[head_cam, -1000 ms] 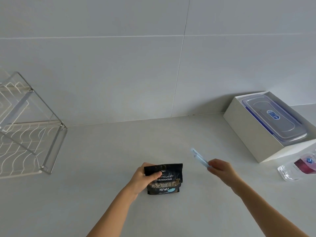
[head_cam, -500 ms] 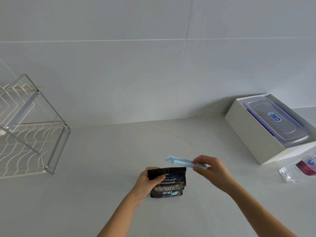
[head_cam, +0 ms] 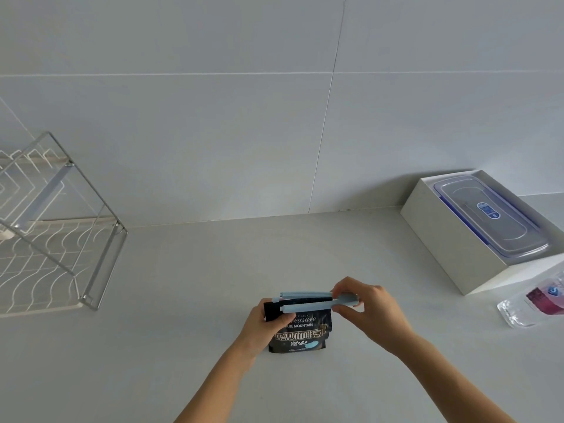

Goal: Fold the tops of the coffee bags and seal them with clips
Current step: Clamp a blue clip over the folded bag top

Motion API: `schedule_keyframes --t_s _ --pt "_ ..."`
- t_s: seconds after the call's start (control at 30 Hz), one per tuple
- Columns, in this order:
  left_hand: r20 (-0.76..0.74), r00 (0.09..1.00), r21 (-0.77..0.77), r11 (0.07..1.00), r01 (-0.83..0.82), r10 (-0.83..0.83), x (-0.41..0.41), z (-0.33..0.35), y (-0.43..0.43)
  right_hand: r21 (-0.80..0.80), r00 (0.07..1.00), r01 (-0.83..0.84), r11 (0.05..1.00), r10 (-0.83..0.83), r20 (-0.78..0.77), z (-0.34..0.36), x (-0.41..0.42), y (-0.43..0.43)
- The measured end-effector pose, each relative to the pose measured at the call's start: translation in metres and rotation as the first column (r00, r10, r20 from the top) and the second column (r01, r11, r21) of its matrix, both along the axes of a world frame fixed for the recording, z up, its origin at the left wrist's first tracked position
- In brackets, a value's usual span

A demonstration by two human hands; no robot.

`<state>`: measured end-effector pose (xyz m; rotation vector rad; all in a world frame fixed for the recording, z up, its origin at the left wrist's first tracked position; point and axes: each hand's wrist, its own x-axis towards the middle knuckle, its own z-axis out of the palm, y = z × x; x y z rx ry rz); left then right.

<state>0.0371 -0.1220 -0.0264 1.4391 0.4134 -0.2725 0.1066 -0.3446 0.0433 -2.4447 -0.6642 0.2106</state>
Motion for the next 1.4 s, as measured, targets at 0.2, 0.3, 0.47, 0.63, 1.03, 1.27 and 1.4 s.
schedule_keyframes --t_s 0.2,0.3,0.47,0.63,1.03,1.27,1.4 --pt "0.008 1.000 -0.012 1.000 -0.007 0.007 -0.001 0.001 0.000 -0.011 0.999 -0.029 1.000 0.029 -0.017 0.003 -0.003 0.015" --pt "0.026 0.999 -0.003 1.000 -0.020 0.020 -0.001 0.002 -0.001 -0.032 0.999 -0.046 0.998 0.046 -0.012 0.003 -0.004 0.021" --pt "0.041 0.999 -0.040 0.999 -0.031 0.033 -0.002 0.003 -0.001 -0.058 0.998 -0.062 0.996 0.061 -0.016 0.004 -0.007 0.031" --pt "0.055 0.998 -0.056 0.998 -0.025 0.028 -0.002 0.004 0.000 -0.058 0.994 -0.101 0.993 0.100 -0.035 0.007 -0.005 0.040" --pt "0.140 0.990 0.081 0.997 -0.012 0.001 0.002 0.009 -0.001 -0.144 0.963 -0.268 0.953 0.270 -0.007 0.007 -0.003 0.071" --pt "0.129 0.991 0.106 0.993 -0.055 0.041 -0.001 0.013 -0.002 -0.179 0.940 -0.333 0.926 0.341 0.016 -0.002 -0.015 0.114" --pt "0.096 0.992 0.154 0.984 -0.093 0.079 0.001 0.006 -0.005 -0.220 0.945 -0.296 0.930 0.318 0.072 -0.007 -0.019 0.117"
